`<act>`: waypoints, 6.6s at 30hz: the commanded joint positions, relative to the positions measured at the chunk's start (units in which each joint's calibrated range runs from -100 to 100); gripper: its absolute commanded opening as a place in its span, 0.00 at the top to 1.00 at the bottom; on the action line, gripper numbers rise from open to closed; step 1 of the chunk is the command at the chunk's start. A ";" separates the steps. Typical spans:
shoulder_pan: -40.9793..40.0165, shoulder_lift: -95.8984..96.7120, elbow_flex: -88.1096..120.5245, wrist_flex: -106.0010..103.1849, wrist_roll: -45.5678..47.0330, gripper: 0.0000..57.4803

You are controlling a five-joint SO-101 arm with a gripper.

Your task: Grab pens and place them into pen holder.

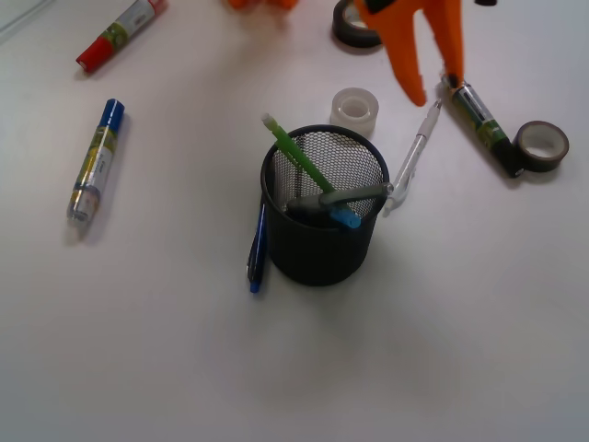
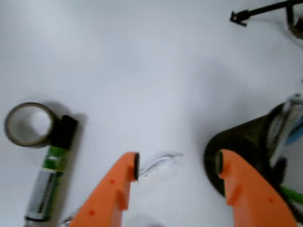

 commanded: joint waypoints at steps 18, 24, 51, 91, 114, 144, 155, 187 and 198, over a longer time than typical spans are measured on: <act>-6.66 16.95 -6.63 17.81 -26.37 0.67; -7.18 22.90 -13.79 20.88 -26.42 0.67; -4.71 51.97 -23.12 19.04 -24.62 0.99; 11.73 0.97 -22.39 -6.16 -1.81 0.99; 16.52 6.07 21.54 -71.95 -0.20 0.99; 13.60 1.48 11.76 -44.30 16.56 0.72; 16.15 -10.08 7.50 -16.22 13.77 0.72; 28.18 -41.27 35.85 20.53 17.09 0.72; 31.55 -21.04 27.25 21.84 32.19 0.72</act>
